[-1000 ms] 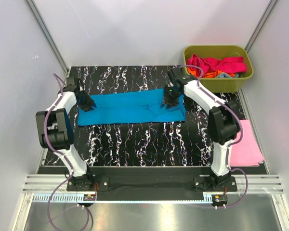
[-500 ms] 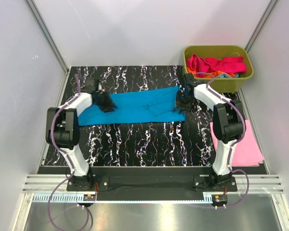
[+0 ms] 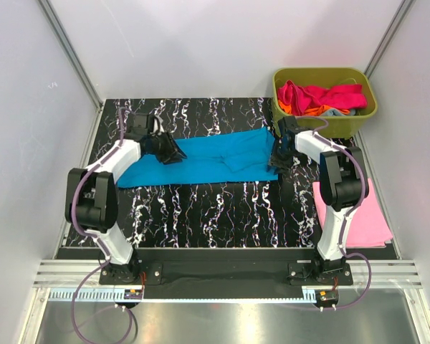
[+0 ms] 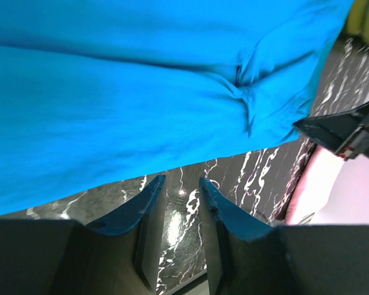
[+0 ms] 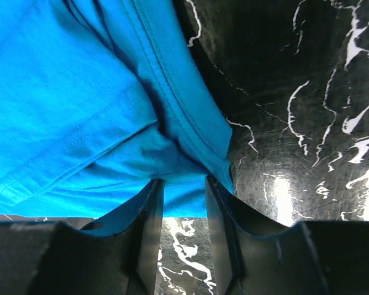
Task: Fold and stack the t-shirts
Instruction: Fold the tshirt
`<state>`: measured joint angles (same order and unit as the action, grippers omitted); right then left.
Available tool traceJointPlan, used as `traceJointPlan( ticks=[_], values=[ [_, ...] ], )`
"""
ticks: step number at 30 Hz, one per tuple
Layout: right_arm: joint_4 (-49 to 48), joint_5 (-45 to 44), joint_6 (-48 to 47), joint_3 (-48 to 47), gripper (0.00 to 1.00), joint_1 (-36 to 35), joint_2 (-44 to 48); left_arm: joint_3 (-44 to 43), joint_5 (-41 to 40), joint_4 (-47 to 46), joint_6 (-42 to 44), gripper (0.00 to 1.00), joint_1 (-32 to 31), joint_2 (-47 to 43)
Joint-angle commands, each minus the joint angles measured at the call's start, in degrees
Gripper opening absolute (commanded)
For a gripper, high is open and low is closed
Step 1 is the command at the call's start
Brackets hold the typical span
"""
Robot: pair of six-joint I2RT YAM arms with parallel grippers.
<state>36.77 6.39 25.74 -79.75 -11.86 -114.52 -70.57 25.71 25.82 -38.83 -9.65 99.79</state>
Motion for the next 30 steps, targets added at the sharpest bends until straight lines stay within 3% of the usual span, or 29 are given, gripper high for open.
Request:
traceJointPlan(
  ticks=[1,7,12,22,23,30],
  values=[
    [-0.8,-5.2,-1.3,1.6,0.41,0.3,0.9,2.0,1.2,0.8,2.2,0.33,3.9,-5.0],
    [2.8,-4.1,-3.3,-2.1,0.44,0.3,1.8,2.4,1.5,3.2,5.2,0.34,11.0,-4.1],
    [6.1,-6.1,-2.5,-5.1,0.54,0.3,6.4,-1.8,0.2,8.0,8.0,0.41,12.0,-1.0],
    [4.9,-6.6,18.3,-6.7,0.66,-3.8,7.0,-2.1,-3.4,11.2,12.7,0.48,14.0,3.0],
    [4.5,-6.6,19.3,-7.2,0.99,-4.4,5.8,-1.9,-3.3,11.2,12.7,0.49,14.0,3.1],
    [5.8,-13.1,21.0,-14.7,1.0,-10.2,-2.1,-2.3,-3.0,11.4,13.3,0.5,14.7,5.9]
  ],
)
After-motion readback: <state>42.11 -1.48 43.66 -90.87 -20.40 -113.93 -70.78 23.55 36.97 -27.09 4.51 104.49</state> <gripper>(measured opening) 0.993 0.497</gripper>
